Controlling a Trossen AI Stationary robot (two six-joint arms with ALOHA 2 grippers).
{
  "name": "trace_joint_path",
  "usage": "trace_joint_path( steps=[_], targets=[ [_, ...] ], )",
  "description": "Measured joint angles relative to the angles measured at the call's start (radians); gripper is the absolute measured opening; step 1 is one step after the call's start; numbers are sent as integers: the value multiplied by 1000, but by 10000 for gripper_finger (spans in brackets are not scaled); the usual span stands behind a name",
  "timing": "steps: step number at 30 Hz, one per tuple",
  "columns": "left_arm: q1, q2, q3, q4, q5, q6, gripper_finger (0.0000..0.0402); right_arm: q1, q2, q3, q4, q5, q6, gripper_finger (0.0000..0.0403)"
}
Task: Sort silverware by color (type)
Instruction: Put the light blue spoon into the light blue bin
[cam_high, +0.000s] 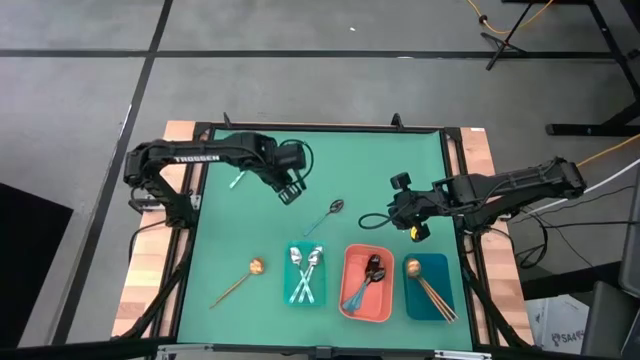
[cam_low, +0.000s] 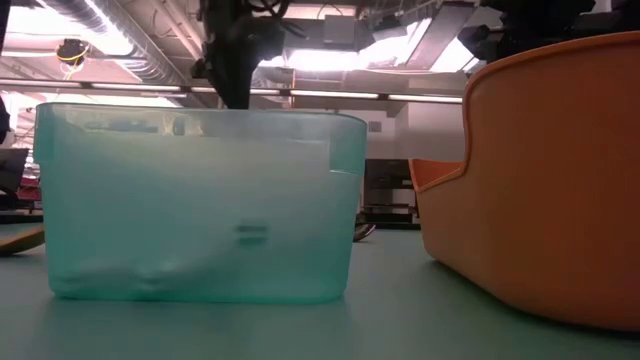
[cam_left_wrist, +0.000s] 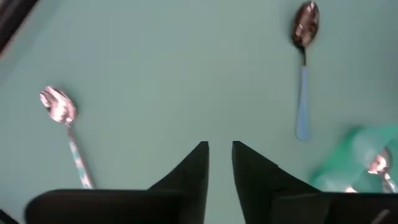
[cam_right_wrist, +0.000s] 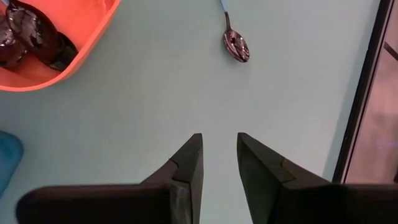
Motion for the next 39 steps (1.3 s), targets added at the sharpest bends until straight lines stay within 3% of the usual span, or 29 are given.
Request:
trace_joint_path(
  steps=[6, 12, 19, 26, 31, 39],
  targets=[
    [91, -2, -13, 1, -42, 96, 119, 0, 0, 0, 1, 0, 0, 88],
    [226, -2, -125, -10, -44, 119, 143, 0, 0, 0, 1, 0, 50, 88],
    [379, -1, -320, 66, -48, 233, 140, 0, 0, 0, 2, 0, 52, 88],
    [487, -1, -487, 313, -49, 280, 119, 0, 0, 0, 4, 0, 53, 88],
    [530, -1, -562, 440, -49, 281, 109, 0, 0, 0, 26, 0, 73, 88],
    [565, -1, -627, 501, -50, 280, 112, 0, 0, 0, 50, 0, 79, 88]
  ],
)
